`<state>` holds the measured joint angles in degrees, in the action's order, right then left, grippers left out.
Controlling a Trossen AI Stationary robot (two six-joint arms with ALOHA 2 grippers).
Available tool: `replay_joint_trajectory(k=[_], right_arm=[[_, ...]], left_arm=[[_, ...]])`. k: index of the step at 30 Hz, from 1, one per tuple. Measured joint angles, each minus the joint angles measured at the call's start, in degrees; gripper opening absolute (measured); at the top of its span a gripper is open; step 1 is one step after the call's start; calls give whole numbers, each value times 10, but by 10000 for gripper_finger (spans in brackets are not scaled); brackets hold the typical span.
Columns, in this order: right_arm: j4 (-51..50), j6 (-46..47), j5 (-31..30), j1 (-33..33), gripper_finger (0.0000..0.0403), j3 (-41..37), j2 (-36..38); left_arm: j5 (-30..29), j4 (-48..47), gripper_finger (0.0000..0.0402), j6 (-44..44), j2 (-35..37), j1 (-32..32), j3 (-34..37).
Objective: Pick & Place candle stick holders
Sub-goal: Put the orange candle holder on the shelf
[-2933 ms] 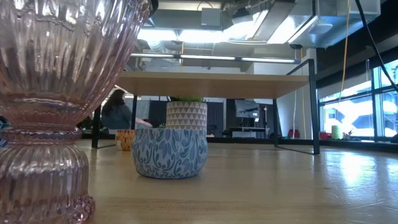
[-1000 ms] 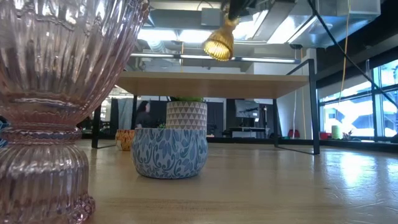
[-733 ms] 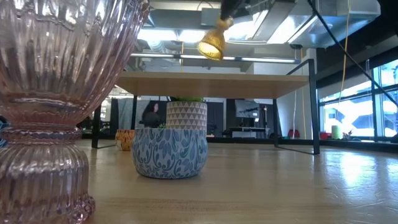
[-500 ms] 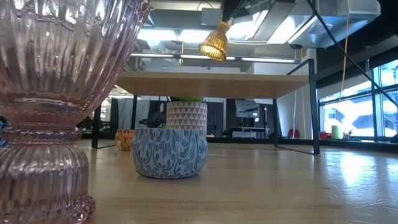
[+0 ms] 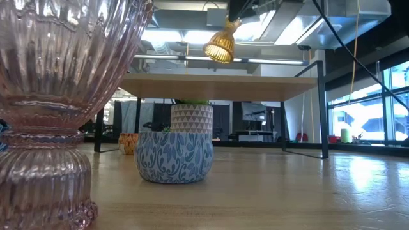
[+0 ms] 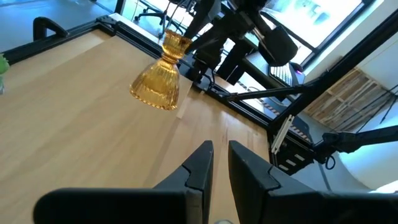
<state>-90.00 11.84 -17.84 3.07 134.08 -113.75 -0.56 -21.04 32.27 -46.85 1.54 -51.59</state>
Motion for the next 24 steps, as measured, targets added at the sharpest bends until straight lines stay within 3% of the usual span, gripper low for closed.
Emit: replay_joint_trajectory(k=[9,15,24], right_arm=[[0,4,-23,71,30,-22,26],[1,10,-11,83,30,-51,29],[0,6,8,59,30,-196,144]], left_arm=[[-1,2,45,9,0,0,0],[-50,2,45,17,0,1,0],[-101,40,45,60,-14,10,0]])
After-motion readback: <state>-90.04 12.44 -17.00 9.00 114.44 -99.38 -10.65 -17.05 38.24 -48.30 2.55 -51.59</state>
